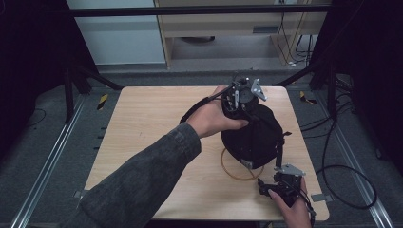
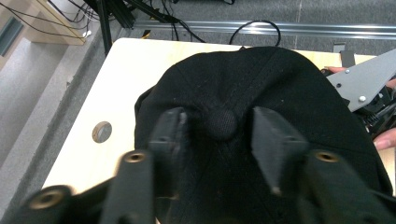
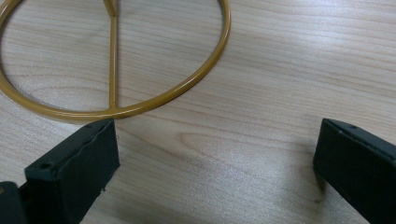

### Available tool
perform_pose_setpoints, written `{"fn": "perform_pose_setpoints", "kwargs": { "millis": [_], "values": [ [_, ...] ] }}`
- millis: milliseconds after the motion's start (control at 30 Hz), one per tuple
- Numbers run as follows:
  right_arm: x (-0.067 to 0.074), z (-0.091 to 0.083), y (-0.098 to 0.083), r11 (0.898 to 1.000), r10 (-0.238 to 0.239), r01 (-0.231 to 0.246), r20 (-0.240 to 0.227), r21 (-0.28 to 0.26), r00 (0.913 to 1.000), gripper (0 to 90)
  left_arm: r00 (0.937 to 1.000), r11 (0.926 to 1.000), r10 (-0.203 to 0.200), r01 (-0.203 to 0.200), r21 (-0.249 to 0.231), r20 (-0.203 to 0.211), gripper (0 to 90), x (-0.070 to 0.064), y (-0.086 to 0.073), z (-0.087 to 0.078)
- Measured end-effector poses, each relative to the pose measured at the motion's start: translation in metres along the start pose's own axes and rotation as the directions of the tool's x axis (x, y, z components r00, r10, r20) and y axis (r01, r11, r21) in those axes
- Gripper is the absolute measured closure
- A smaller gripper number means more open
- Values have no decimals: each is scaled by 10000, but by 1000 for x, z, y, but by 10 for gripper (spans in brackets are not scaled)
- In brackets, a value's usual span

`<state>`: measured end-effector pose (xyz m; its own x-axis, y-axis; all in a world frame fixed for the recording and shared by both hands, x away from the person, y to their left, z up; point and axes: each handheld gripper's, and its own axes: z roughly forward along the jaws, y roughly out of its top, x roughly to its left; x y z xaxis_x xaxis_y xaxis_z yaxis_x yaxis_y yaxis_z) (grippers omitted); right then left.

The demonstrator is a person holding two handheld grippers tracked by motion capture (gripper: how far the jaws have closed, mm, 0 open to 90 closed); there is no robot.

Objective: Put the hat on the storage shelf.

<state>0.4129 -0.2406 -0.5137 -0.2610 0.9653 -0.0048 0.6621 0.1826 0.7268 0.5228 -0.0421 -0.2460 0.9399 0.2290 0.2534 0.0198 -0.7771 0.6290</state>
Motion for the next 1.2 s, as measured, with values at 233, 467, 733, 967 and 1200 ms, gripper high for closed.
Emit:
{"fn": "perform_pose_setpoints", "kwargs": {
  "millis": [233, 467, 733, 967, 1200],
  "values": [
    [0, 0, 0, 10000, 25, -25, -13, 14, 10000, 4, 9985, 9976, -532, 535, -450, 81, 181, -1, -6, 0],
    [0, 0, 0, 10000, 36, -36, -12, 12, 10000, 4, 9971, 9935, -701, 723, -875, 286, 89, -6, -11, -5],
    [0, 0, 0, 10000, 30, -30, 37, 19, 10000, 4, 9963, 9896, -711, 765, -1220, 473, 71, -13, -18, -13],
    [0, 0, 0, 10000, 28, -28, 19, 15, 10000, 4, 9955, 9830, -863, 915, -1591, 391, 57, -13, -27, -21],
    [0, 0, 0, 10000, 37, -37, 32, 15, 10000, 4, 9937, 9756, -1110, 1114, -1893, 129, 58, -15, -43, -36]
  ]
}}
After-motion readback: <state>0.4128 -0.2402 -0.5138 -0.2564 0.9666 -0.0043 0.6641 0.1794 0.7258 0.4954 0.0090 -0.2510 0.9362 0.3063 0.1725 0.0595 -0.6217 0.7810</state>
